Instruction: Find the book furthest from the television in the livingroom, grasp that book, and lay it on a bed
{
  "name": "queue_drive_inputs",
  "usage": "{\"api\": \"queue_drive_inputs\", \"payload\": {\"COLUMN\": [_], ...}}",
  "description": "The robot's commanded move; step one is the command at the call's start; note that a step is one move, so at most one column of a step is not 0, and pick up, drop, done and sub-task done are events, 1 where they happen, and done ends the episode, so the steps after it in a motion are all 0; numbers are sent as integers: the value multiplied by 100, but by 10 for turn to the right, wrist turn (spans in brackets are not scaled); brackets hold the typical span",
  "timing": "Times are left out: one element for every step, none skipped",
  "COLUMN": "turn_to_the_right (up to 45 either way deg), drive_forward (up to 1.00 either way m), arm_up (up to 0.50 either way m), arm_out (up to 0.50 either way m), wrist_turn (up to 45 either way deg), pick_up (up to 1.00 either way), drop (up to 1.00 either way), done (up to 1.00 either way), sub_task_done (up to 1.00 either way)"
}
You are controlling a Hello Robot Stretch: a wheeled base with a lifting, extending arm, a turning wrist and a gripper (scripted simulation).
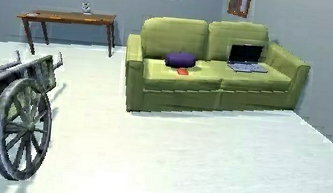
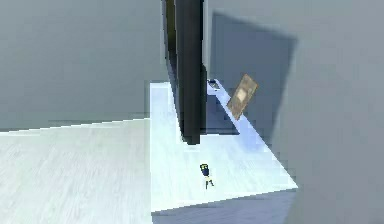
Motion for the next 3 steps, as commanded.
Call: {"api": "queue_drive_inputs", "payload": {"turn_to_the_right": [-240,0,-30], "drive_forward": [0,100,0], "arm_up": [0,0,0], "arm_out": [0,0,0], "wrist_turn": [0,0,0], "pick_up": [0,0,0], "drop": [0,0,0], "done": [0,0,0], "sub_task_done": [0,0,0]}}
